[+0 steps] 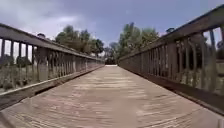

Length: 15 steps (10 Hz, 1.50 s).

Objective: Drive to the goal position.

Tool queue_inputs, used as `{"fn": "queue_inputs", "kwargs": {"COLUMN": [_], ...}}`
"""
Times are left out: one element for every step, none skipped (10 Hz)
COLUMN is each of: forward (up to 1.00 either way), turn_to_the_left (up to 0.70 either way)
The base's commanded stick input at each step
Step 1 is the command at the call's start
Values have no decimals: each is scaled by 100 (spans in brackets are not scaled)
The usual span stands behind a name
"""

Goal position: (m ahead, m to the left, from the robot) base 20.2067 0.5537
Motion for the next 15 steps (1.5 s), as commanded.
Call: {"fn": "queue_inputs", "kwargs": {"forward": [50,50,50,50,50,50,50,50,50,50,50,50,50,50,50], "turn_to_the_left": [0,0,0,0,0,0,0,0,0,0,0,0,0,0,0]}}
